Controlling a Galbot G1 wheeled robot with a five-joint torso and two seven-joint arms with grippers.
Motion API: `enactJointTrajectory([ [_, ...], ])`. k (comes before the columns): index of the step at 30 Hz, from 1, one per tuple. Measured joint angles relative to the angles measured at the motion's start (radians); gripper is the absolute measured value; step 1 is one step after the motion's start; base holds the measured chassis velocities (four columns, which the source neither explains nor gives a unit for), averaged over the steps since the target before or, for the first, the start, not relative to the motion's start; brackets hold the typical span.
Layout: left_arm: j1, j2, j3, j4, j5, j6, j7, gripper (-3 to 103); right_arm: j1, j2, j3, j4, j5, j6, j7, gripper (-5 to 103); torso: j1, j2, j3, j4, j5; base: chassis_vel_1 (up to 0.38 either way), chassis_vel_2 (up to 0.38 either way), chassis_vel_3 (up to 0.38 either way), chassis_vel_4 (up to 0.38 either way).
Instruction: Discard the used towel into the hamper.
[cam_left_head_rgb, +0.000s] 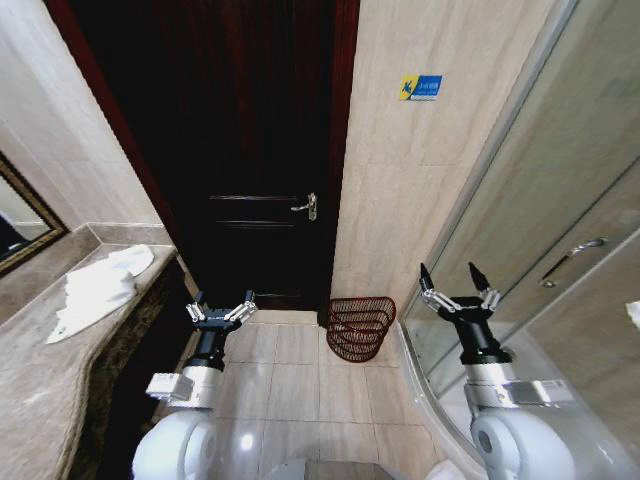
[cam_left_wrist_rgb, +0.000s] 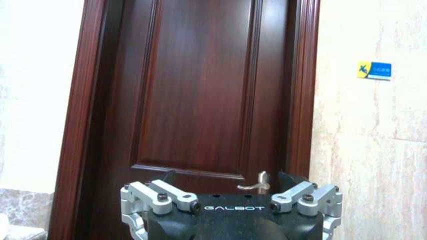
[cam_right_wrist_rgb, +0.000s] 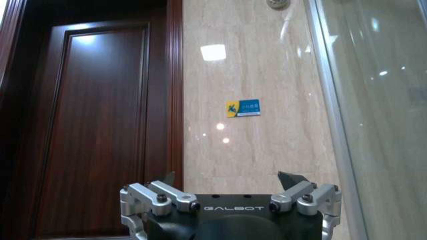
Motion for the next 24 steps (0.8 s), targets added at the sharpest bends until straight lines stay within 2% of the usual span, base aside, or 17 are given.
enactJointTrajectory([
  [9, 0.016, 0.000, 0.012, -0.010, 0.020, -0.001, -0.002, 100, -0.005, -0.006, 0.003, 0.009, 0.000, -0.006, 0.020, 100, 0.001, 0.000, 0.000, 0.0001, 0.0000, 0.029, 0.029, 0.028, 0.022],
  [24, 0.014, 0.000, 0.028, -0.004, 0.040, 0.001, 0.000, 100, 0.002, 0.000, 0.001, 0.011, 0.000, -0.015, 0.023, 100, 0.000, 0.000, 0.000, 0.0001, 0.0001, 0.096, 0.085, 0.089, 0.096],
])
